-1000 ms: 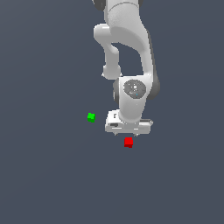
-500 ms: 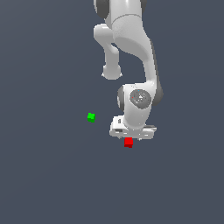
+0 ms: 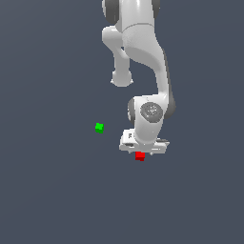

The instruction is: Stack the red cube on top of the green cube.

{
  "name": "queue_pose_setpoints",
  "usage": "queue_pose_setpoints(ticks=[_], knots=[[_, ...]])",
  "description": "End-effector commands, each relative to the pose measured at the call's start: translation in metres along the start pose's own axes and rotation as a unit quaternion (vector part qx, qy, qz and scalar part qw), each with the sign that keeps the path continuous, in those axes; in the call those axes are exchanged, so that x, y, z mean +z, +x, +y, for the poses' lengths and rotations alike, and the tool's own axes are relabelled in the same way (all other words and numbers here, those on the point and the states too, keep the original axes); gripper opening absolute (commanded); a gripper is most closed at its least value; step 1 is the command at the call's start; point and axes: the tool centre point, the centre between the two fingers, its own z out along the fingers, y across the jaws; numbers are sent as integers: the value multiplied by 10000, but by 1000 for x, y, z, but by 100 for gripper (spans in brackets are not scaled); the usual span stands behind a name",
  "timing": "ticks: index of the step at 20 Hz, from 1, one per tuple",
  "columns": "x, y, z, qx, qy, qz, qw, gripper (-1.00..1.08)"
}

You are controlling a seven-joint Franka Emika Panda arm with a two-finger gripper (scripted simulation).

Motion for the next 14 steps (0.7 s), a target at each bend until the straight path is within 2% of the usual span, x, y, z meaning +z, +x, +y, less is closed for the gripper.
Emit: queue_pose_setpoints(ticks=[1, 9, 10, 14], knots=[[14, -1, 0, 3, -1, -6, 10000, 100], [30, 1, 0, 5, -1, -6, 10000, 100], [30, 1, 0, 5, -1, -6, 10000, -100], [30, 1, 0, 5, -1, -6, 10000, -100]])
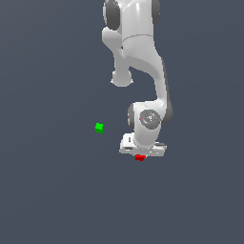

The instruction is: Stack the red cube on top of the green cube.

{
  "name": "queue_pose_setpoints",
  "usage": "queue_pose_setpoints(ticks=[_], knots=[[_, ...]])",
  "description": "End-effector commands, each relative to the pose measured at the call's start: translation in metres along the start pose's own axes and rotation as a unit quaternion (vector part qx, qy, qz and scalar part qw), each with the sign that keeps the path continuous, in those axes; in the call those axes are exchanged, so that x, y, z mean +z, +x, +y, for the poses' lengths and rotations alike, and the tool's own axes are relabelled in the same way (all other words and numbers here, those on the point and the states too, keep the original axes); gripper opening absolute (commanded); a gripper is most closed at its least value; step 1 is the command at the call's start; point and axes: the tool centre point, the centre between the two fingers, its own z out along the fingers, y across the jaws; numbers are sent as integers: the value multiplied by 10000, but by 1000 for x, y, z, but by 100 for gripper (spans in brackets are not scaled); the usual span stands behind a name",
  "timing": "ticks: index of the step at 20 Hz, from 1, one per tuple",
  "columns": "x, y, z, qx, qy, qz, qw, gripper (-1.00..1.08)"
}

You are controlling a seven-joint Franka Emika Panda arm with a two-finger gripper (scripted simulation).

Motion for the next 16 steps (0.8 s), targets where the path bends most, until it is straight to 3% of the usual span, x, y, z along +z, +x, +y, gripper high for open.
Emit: queue_pose_setpoints(ticks=[1, 9, 16], knots=[[0, 0, 0, -1, 1, 3, 10000, -100], [-3, 0, 0, 2, 1, 0, 10000, -100], [-31, -1, 0, 2, 1, 0, 10000, -100]])
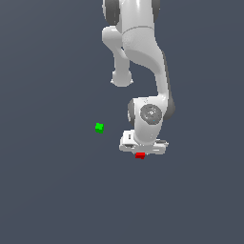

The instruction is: Stack the red cube on top of the green cube.

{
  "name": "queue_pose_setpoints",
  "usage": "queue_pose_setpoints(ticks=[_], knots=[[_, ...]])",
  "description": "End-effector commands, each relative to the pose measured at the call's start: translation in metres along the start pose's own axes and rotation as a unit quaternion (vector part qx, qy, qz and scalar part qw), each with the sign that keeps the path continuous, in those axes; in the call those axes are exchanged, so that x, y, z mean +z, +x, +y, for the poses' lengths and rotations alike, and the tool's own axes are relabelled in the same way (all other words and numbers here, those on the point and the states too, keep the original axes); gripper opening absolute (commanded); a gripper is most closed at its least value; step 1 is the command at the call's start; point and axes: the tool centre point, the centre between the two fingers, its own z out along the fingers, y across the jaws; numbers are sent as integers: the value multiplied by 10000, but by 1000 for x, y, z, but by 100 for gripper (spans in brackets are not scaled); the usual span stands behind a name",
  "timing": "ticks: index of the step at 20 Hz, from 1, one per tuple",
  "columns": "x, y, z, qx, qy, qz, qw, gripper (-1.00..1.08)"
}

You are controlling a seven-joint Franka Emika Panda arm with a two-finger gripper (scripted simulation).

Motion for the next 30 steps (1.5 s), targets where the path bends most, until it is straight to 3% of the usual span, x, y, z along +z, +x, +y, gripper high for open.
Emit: queue_pose_setpoints(ticks=[1, 12, 22, 30], knots=[[-16, 0, 0, 0, 2, 11, 10000, -100], [-76, 1, 0, -2, 2, 14, 10000, -100], [-75, -3, 6, -1, 4, 18, 10000, -100], [-68, -21, 34, -1, 4, 18, 10000, -100]])
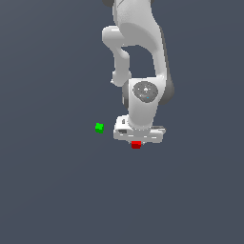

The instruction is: Stack the red cube on top of the green cube.

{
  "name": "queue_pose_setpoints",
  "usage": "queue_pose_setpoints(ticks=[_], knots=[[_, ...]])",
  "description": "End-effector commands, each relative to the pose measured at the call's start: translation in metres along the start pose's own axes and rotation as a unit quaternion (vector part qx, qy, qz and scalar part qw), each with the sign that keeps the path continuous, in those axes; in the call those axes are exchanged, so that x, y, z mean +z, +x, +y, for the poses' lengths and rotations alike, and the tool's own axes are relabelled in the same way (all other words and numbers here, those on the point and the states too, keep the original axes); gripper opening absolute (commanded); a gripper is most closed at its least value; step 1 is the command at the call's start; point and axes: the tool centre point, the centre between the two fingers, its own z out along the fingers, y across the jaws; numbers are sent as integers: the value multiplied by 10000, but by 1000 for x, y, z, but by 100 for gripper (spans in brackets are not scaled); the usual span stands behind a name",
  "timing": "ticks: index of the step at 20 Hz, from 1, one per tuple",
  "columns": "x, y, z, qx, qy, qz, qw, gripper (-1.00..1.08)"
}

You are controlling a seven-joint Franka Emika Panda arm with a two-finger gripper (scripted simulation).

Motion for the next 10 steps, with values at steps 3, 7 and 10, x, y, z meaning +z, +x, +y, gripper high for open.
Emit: queue_pose_setpoints(ticks=[3, 7, 10], knots=[[6, -16, 25, 4, 0, 3, 10000, -100], [14, -37, 58, 7, 0, 2, 10000, -100], [20, -54, 85, 7, 0, 2, 10000, -100]])
